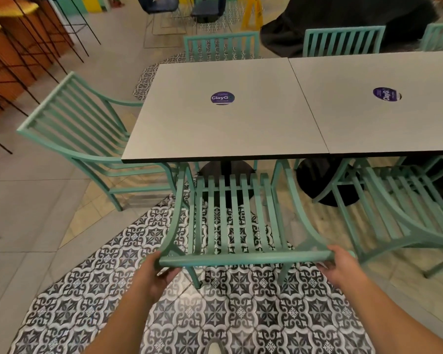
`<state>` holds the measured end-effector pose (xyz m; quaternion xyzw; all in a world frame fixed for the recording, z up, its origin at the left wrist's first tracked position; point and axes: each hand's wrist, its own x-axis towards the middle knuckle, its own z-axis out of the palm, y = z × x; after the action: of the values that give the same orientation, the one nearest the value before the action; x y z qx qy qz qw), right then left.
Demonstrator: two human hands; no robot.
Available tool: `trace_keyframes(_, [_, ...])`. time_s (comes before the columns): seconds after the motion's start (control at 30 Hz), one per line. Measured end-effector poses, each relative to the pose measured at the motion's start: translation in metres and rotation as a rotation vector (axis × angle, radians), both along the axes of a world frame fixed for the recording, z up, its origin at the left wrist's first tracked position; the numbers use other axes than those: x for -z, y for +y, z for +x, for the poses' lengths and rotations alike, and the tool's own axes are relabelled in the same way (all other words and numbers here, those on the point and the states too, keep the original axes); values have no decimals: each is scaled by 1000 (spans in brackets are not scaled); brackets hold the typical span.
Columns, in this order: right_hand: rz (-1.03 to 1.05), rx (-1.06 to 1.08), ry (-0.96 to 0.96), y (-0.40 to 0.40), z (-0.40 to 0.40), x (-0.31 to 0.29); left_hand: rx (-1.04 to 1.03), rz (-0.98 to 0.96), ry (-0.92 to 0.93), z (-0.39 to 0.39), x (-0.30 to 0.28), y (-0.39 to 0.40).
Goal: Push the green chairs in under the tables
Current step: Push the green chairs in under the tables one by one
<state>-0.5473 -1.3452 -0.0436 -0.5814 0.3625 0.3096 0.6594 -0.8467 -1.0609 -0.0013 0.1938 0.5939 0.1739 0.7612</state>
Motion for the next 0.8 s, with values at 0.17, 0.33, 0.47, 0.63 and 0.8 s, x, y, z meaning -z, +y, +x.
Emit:
trace_keyframes(0.17, [0,-42,-9,10,2,-4,25,-4,-1,7,-5,15])
trace_keyframes(0.33, [67,8,7,26,13,2,12,4,3,15,-4,32])
trace_keyframes(0.47, [90,43,-23,45,18,-8,-3,8,-13,24,-5,44])
trace_keyframes(0.63, [108,42,-31,67,30,-15,-1,18,-14,39,-2,65])
trace_keyframes(0.8, [121,32,-33,85,40,-25,2,30,-18,54,2,86])
